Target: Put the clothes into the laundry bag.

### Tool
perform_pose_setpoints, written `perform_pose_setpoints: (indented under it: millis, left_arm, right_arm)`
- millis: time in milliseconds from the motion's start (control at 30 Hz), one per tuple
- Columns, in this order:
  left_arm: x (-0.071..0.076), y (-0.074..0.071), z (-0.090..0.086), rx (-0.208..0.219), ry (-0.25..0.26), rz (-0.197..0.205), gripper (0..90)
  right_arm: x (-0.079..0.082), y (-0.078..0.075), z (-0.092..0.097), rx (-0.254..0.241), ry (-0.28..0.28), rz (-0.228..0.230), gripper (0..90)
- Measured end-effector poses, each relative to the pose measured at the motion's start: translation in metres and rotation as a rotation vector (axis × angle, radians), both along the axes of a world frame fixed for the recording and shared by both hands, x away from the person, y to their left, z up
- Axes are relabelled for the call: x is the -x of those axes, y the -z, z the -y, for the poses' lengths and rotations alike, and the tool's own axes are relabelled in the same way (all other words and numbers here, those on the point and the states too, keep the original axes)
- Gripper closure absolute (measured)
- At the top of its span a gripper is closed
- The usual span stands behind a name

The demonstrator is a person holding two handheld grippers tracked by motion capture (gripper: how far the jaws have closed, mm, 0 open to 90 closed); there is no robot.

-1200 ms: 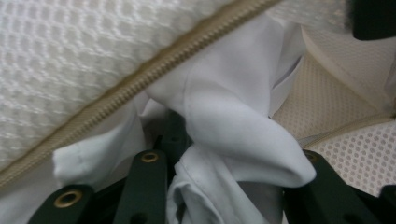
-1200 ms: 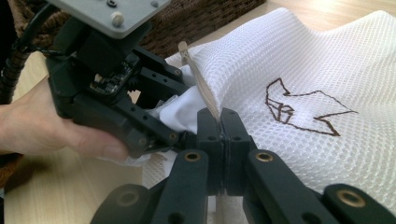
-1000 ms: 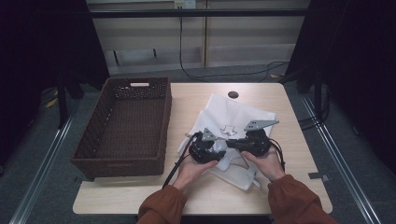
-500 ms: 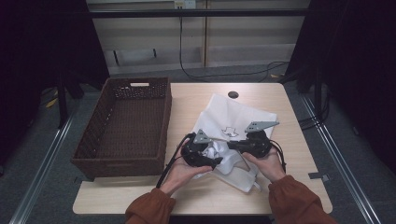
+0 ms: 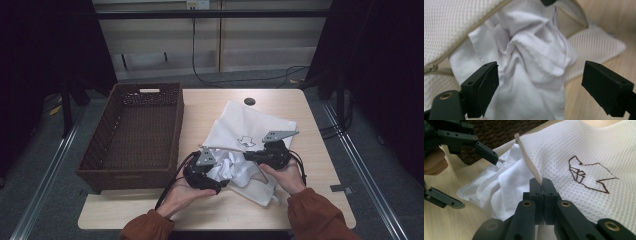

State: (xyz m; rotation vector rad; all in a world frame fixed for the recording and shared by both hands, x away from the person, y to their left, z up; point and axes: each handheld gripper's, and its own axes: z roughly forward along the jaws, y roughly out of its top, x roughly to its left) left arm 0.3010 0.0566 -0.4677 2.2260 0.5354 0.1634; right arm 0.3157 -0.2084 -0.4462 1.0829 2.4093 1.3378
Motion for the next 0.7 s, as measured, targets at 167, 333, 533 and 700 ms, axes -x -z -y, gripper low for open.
perform_pose_setpoints:
  millis: [167,333,533,700]
  left_arm:
    - [-0.006,0.010,0.003,-0.058,0.007,0.006,12.0]
    - [-0.009,0.020,0.008,-0.058,0.002,-0.016,9.8]
    - [-0.009,0.024,0.013,-0.066,0.013,-0.027,10.9]
    - [-0.010,0.017,0.013,-0.023,0.020,-0.061,14.8]
  right_arm:
    - [0.000,0.002,-0.001,0.004,0.001,-0.006,88.3]
    - [-0.001,0.004,-0.002,0.008,-0.005,-0.010,88.2]
    - [-0.001,0.005,-0.003,0.011,-0.005,-0.011,88.3]
    - [-0.002,0.008,-0.004,0.020,-0.007,-0.019,88.2]
